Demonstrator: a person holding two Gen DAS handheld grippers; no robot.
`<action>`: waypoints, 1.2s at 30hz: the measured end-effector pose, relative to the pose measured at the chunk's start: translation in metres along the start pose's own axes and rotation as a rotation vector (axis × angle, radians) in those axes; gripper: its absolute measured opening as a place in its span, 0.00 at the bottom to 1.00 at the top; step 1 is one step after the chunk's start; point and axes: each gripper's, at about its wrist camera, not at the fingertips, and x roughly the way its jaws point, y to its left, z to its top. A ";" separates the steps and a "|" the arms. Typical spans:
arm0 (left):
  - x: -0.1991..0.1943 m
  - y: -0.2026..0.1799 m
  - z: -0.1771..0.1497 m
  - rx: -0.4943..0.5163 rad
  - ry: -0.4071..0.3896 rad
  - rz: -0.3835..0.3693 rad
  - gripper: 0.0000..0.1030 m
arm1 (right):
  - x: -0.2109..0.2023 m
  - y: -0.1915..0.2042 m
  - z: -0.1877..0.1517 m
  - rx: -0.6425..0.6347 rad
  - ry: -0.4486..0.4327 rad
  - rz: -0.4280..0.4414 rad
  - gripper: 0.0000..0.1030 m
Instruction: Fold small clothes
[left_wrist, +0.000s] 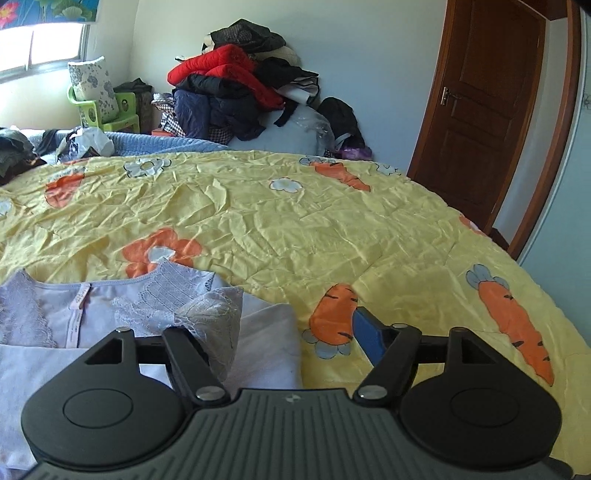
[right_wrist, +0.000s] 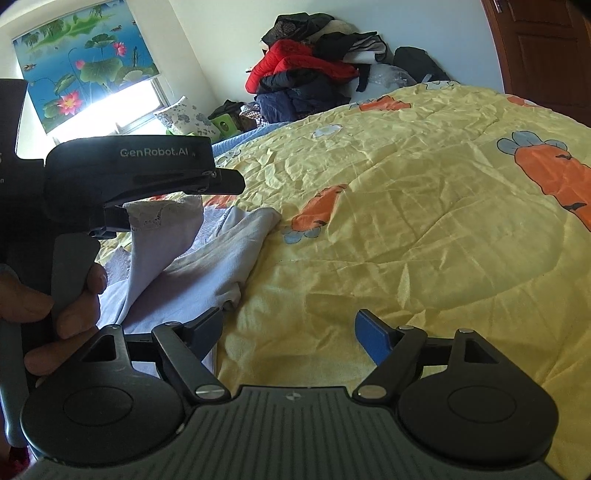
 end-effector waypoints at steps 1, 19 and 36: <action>0.000 0.002 0.000 -0.014 0.003 -0.014 0.70 | 0.001 0.000 0.000 -0.001 0.001 -0.002 0.79; -0.036 0.023 0.016 -0.103 -0.106 -0.075 0.78 | 0.001 0.007 0.001 -0.027 0.002 -0.010 0.83; -0.061 0.135 -0.046 -0.142 -0.016 0.365 0.78 | 0.034 0.066 0.020 -0.129 -0.011 0.224 0.83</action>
